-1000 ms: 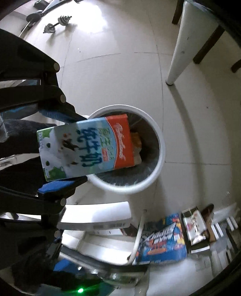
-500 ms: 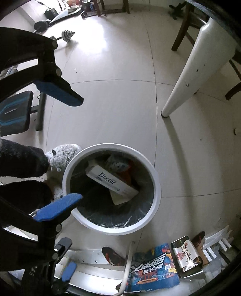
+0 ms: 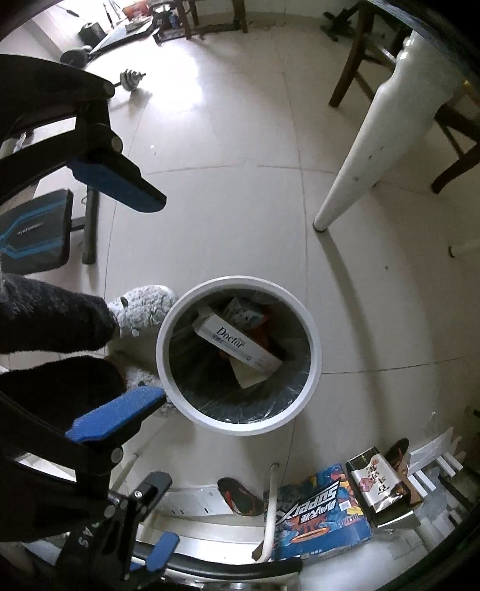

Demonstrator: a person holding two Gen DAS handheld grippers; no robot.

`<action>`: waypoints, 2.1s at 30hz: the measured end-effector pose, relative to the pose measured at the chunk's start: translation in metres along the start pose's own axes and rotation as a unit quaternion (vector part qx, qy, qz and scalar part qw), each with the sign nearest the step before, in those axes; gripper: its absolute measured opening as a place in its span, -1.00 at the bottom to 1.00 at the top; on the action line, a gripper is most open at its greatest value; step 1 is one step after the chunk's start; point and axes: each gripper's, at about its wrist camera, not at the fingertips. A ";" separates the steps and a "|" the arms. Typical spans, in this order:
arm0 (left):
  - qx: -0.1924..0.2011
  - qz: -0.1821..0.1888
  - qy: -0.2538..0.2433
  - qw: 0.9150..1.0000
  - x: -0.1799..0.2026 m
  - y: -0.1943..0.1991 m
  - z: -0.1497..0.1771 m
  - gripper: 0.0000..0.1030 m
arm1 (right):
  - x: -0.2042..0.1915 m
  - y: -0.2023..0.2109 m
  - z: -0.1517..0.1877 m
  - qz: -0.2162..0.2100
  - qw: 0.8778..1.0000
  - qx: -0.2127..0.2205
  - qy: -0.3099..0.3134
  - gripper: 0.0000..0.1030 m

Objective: Collect trash
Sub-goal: 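Move both tools from the bin back over the table, then grasp the white medicine leaflet with the left tool while the right tool grasps the blister pack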

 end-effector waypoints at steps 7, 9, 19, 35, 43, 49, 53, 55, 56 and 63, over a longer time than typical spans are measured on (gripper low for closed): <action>0.012 0.003 0.008 1.000 -0.010 0.059 0.029 0.87 | 0.001 0.063 0.028 -0.003 1.000 0.022 -0.002 1.00; 0.016 0.005 0.007 1.000 -0.014 0.078 0.037 0.87 | 0.001 0.087 0.039 -0.006 1.000 0.028 -0.003 1.00; 0.053 -0.006 0.002 0.999 -0.029 0.198 0.073 0.87 | -0.008 0.232 0.094 -0.040 0.997 0.066 -0.018 1.00; 0.113 0.059 0.086 0.988 0.030 0.334 -0.055 0.87 | 0.060 0.417 0.017 -0.046 0.981 0.148 -0.119 1.00; 0.005 0.156 0.227 0.961 0.085 0.323 -0.189 0.85 | 0.156 0.450 -0.111 -0.004 0.978 0.153 -0.140 1.00; -0.078 0.199 0.358 0.909 0.109 0.288 -0.263 0.85 | 0.194 0.441 -0.212 -0.002 0.987 0.131 -0.088 1.00; -0.077 0.142 0.381 0.910 0.121 0.288 -0.289 0.65 | 0.198 0.444 -0.257 -0.014 0.992 0.123 -0.035 1.00; -0.064 0.113 0.368 0.921 0.126 0.294 -0.295 0.63 | 0.192 0.445 -0.281 -0.032 0.993 0.115 0.010 1.00; -0.057 0.100 0.350 0.930 0.129 0.297 -0.299 0.62 | 0.185 0.447 -0.292 -0.038 0.992 0.114 0.038 1.00; -0.006 -0.017 0.193 0.981 0.108 0.313 -0.328 0.63 | 0.105 0.457 -0.345 0.028 0.961 0.111 0.253 1.00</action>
Point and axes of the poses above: each gripper's, at about its wrist camera, not at the fingertips, and y roughly against the way its jaws point, x to its right, z to its underside, and after that the axes turned 7 degrees about -x, right-handed
